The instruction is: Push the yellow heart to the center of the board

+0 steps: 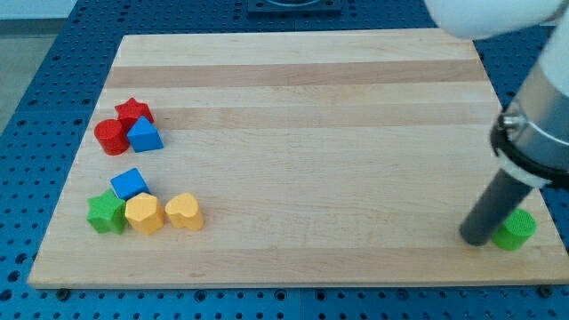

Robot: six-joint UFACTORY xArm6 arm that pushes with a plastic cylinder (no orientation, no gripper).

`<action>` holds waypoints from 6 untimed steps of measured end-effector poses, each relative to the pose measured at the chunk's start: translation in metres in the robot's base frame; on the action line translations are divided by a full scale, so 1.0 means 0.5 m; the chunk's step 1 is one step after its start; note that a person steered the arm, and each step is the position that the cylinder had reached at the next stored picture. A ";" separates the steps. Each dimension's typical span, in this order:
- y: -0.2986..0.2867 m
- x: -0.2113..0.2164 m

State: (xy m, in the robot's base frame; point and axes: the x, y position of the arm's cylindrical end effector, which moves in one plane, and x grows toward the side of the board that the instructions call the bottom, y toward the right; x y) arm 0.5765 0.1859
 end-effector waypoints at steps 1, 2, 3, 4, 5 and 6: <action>-0.115 0.000; -0.253 0.011; -0.404 0.043; -0.543 0.083; -0.655 0.067; -0.700 0.044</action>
State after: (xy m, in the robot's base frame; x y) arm 0.5983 -0.1643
